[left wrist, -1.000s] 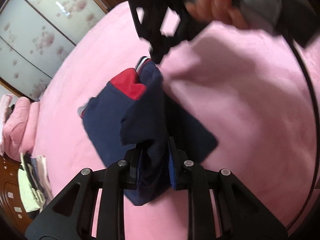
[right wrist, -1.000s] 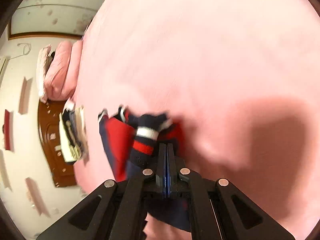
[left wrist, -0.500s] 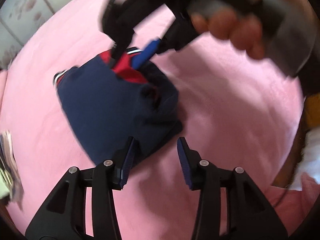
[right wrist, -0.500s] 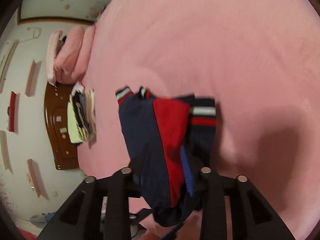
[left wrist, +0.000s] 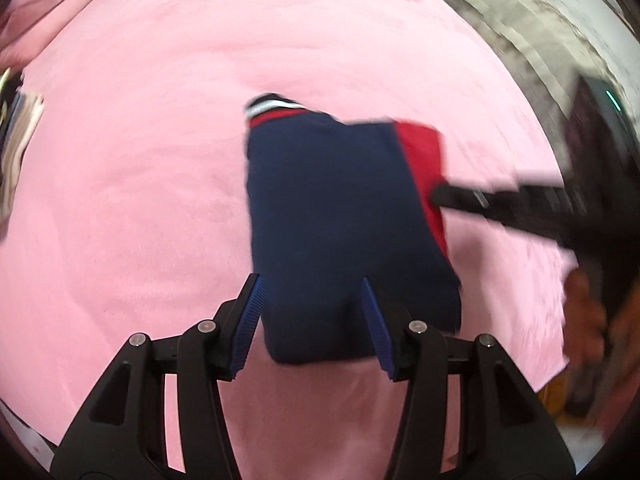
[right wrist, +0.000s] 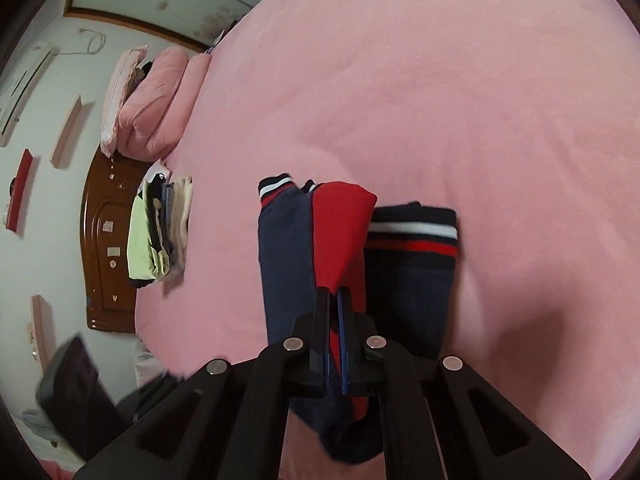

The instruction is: Fold large clothes

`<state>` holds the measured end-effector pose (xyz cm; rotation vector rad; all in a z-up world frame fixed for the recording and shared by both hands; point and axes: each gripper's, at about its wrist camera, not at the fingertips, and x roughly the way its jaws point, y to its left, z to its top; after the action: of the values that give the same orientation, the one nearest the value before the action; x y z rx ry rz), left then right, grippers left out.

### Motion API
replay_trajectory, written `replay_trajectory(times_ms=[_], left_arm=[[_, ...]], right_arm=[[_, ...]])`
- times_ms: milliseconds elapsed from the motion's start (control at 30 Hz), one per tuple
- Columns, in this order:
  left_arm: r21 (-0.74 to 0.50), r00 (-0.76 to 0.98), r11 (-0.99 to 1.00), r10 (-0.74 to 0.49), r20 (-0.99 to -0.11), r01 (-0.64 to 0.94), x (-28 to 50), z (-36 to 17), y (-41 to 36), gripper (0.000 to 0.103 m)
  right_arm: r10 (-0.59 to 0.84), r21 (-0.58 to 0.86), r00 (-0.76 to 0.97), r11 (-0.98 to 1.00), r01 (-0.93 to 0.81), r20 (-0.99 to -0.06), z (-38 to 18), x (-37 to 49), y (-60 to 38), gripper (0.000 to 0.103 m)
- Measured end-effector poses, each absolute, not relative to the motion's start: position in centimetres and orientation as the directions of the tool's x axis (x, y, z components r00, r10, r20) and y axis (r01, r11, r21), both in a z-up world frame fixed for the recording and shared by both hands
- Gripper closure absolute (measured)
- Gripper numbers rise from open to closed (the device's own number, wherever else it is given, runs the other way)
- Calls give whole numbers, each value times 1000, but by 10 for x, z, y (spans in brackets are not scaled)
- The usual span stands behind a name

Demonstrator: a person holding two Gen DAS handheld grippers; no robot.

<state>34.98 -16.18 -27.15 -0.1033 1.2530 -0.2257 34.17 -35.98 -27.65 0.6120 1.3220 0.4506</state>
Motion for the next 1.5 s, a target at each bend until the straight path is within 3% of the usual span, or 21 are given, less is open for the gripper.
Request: replay_trajectory(times_ms=[233, 500, 600, 633, 667, 700, 867, 900, 933, 1067, 1233, 1400, 1500], left_arm=[[-218, 253, 973, -230, -940, 76, 340, -291, -147, 56], [-209, 214, 976, -217, -952, 60, 345, -314, -150, 56], [-206, 221, 977, -215, -951, 59, 345, -315, -150, 56], [-208, 221, 976, -216, -951, 58, 345, -316, -149, 56], [-211, 218, 976, -218, -951, 57, 344, -317, -148, 56], [-216, 215, 975, -222, -951, 55, 344, -319, -147, 56], [-219, 207, 975, -223, -953, 43, 341, -315, -146, 56], [-217, 205, 975, -220, -954, 37, 342, -312, -146, 56], [-215, 206, 976, -217, -954, 31, 342, -311, -145, 56], [-186, 217, 982, -184, -959, 10, 339, -312, -140, 56], [-168, 196, 984, -154, -968, -55, 334, -318, -125, 56], [-134, 198, 982, -106, -975, -135, 324, -316, -99, 56], [-127, 186, 980, -98, -978, -151, 324, -318, -90, 56]], right_arm=[[501, 536, 207, 824, 185, -841, -287, 307, -398, 100], [481, 500, 138, 837, 222, -866, -314, 313, -391, 99], [442, 463, 137, 854, 239, -886, -310, 314, -397, 77], [422, 446, 146, 857, 258, -895, -309, 314, -400, 59], [417, 444, 153, 854, 271, -896, -309, 317, -400, 48], [434, 462, 160, 844, 272, -887, -310, 317, -402, 47], [538, 559, 154, 782, 277, -829, -323, 325, -414, 49], [552, 573, 154, 772, 275, -819, -324, 326, -415, 53], [559, 580, 155, 770, 266, -814, -322, 327, -414, 67], [512, 552, 226, 814, 182, -829, -297, 325, -391, 88], [518, 547, 305, 837, 10, -799, -249, 319, -358, 91], [759, 758, 266, 639, -128, -595, -219, 318, -333, 92], [718, 732, 284, 677, -77, -635, -226, 318, -345, 92]])
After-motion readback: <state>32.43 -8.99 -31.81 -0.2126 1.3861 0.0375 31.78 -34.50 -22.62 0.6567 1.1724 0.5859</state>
